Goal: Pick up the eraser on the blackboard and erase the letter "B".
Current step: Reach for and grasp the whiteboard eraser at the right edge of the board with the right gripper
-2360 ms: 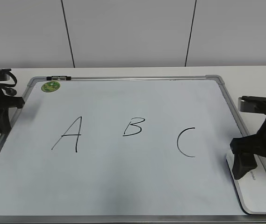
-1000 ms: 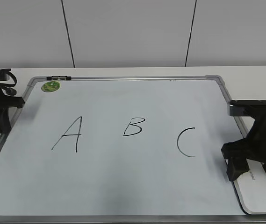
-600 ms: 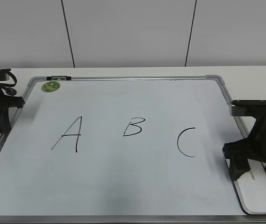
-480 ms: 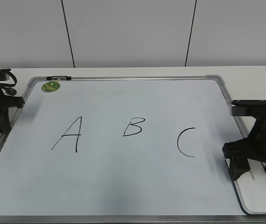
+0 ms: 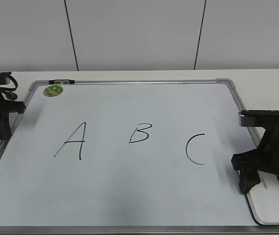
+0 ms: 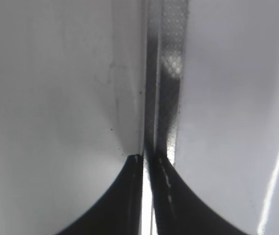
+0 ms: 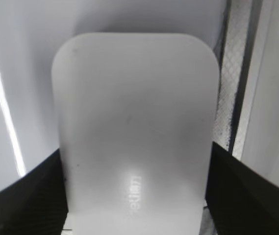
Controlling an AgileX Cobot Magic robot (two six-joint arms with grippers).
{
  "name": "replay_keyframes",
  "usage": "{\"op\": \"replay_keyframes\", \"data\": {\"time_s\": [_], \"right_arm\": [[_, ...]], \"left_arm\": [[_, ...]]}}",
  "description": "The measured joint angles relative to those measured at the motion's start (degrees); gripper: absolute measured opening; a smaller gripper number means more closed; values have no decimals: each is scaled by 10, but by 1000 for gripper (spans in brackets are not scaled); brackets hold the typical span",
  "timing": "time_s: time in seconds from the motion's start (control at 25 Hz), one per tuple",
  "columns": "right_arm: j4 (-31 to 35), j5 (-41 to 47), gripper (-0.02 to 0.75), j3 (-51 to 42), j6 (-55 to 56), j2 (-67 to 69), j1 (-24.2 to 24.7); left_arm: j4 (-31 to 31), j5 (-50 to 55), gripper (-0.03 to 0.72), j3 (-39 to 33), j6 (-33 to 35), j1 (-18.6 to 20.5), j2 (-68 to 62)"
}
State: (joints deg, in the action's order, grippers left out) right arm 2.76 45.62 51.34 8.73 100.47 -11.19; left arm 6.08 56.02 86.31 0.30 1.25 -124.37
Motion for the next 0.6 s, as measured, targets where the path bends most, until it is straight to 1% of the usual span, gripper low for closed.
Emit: {"op": "replay_keyframes", "data": {"time_s": [0.12, 0.6], "right_arm": [[1, -1, 537, 0, 0, 0, 0], [1, -1, 528, 0, 0, 0, 0]], "left_arm": [[0, 0, 31, 0, 0, 0, 0], [3, 0, 31, 0, 1, 0, 0]]}}
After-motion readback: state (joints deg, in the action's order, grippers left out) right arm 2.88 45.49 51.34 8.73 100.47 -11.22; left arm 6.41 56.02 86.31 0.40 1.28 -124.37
